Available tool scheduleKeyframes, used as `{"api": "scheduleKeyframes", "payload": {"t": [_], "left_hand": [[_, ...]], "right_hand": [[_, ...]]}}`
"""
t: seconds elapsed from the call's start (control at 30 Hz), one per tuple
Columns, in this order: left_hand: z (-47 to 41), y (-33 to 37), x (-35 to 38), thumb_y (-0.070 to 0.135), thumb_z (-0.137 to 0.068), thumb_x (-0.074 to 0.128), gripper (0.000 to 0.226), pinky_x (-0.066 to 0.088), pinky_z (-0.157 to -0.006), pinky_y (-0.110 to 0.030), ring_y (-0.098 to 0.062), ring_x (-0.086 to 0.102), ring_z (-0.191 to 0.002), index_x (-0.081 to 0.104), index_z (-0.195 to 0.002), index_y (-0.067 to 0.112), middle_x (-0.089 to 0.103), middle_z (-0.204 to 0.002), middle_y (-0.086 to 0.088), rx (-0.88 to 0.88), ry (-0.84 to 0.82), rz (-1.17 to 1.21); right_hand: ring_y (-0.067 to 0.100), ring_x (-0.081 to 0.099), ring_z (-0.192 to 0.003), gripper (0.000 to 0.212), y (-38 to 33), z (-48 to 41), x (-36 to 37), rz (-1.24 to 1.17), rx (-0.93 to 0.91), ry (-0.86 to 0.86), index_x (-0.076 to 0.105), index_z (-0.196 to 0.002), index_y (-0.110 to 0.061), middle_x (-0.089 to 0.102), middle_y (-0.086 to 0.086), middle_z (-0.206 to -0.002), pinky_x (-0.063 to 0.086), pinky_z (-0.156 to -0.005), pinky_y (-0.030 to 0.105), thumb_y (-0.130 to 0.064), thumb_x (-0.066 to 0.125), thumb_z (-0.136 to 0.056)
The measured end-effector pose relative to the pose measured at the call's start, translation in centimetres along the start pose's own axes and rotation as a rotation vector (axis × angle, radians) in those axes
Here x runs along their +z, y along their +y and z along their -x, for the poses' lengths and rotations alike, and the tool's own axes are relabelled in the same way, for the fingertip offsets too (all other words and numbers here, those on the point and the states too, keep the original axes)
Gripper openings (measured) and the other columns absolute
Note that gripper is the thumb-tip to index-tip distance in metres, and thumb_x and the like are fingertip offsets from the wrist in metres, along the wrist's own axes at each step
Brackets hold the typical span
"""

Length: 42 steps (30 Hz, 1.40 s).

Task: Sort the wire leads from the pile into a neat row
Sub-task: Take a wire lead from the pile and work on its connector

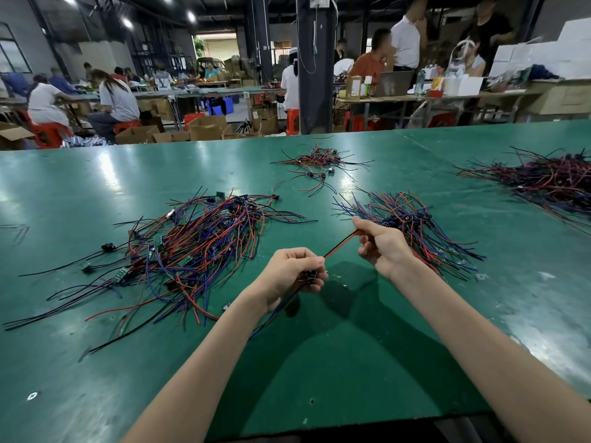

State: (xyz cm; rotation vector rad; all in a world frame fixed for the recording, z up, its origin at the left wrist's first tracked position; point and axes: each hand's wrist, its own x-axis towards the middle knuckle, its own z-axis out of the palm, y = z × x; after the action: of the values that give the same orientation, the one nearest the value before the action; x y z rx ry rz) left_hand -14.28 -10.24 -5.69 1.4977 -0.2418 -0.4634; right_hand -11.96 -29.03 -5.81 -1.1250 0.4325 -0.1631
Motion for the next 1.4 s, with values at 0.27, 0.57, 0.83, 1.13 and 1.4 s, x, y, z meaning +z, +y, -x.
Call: {"api": "scheduleKeyframes", "payload": {"t": [0.27,0.57,0.83,1.13,1.4], "left_hand": [[0.1,0.0,-0.1,0.005,-0.092,0.058,0.023,0.051,-0.051,-0.021,-0.013,0.058,-0.051,0.058,-0.069,0.003,0.063,-0.064,-0.01,0.0,-0.024,-0.048],[0.2,0.3,-1.1,0.005,-0.091,0.058,0.024,0.051,-0.048,-0.022,-0.014,0.057,-0.048,0.057,-0.066,0.004,0.063,-0.062,-0.01,0.017,0.079,0.072],[-0.4,0.0,-1.3,0.022,-0.088,0.065,0.02,0.034,-0.057,-0.024,-0.007,0.047,-0.058,0.068,-0.068,0.019,0.062,-0.069,0.006,0.025,0.254,0.032],[-0.7,-0.2,-1.1,0.017,-0.086,0.066,0.012,0.045,-0.059,-0.024,-0.014,0.054,-0.052,0.069,-0.075,0.013,0.06,-0.061,-0.003,0.027,0.322,0.166],[-1.2,-0.3,-1.2,0.024,-0.084,0.07,0.014,0.052,-0.056,-0.02,-0.011,0.055,-0.054,0.066,-0.084,0.01,0.062,-0.062,0.002,0.042,0.342,0.182]], "right_hand": [[0.004,0.037,-0.031,0.026,-0.4,-1.1,-1.1,-0.081,0.0,0.039,0.063,-0.06,-0.006,0.051,-0.001,-0.043,0.035,-0.034,0.015,-0.016,0.074,-0.081],[0.005,0.035,-0.031,0.031,-2.2,-2.5,-4.8,-0.223,-0.017,0.129,0.058,-0.069,-0.004,0.045,0.003,-0.061,0.032,-0.033,0.014,-0.025,0.059,-0.093],[0.007,0.043,-0.041,0.027,-0.9,0.8,-0.7,0.138,-0.097,-0.222,0.062,-0.082,-0.003,0.06,0.004,-0.066,0.034,-0.035,0.019,-0.029,0.06,-0.091],[0.005,0.05,-0.037,0.011,3.3,4.8,2.9,0.366,0.011,-0.591,0.062,-0.078,-0.009,0.068,-0.001,-0.066,0.034,-0.029,0.015,-0.013,0.066,-0.087],[0.003,0.048,-0.041,0.008,3.1,4.6,2.6,0.362,0.067,-0.611,0.065,-0.076,-0.012,0.065,-0.003,-0.063,0.034,-0.034,0.013,-0.01,0.069,-0.083]]}}
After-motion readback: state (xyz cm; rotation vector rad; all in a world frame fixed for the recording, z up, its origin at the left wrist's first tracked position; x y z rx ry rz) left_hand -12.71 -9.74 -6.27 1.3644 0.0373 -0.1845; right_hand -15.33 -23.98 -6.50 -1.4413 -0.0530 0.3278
